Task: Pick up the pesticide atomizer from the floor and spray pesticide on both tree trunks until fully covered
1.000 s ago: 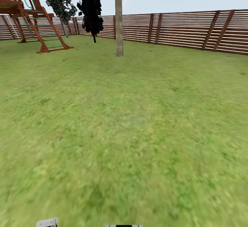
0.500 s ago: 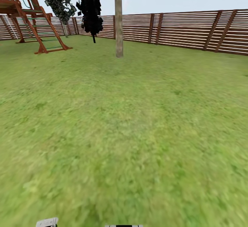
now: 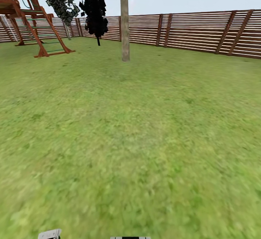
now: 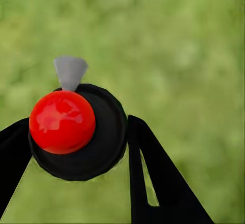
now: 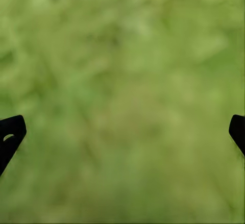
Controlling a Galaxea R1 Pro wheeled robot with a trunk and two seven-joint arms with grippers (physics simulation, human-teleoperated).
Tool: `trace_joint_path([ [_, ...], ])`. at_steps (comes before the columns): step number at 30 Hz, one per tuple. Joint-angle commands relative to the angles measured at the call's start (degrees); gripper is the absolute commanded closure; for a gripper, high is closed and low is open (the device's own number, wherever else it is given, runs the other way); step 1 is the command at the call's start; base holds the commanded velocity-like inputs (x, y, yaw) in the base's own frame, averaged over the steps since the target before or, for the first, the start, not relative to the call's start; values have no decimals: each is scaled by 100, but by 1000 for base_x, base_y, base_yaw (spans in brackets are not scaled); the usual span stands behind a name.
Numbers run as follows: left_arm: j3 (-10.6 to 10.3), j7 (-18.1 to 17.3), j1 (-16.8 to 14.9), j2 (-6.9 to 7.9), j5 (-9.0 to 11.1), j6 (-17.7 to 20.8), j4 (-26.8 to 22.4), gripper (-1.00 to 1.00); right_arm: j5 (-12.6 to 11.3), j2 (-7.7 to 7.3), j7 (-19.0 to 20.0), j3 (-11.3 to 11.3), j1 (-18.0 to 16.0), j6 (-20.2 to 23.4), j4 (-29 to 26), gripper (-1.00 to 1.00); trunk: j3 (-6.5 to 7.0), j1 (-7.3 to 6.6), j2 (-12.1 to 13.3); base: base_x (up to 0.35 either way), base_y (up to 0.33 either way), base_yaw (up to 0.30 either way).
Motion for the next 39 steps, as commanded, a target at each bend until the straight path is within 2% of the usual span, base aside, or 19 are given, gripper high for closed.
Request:
trace_joint_path([
  [1,52,-30,-3,1,-34,-15,5,100,17,-3,38,-50,-2,-10,2,-100,-4,3,-1,338,0,0],
  [39,52,-30,-3,1,-34,-15,-2,100,17,-1,38,-50,-2,-10,2,-100,-4,3,-1,338,0,0],
])
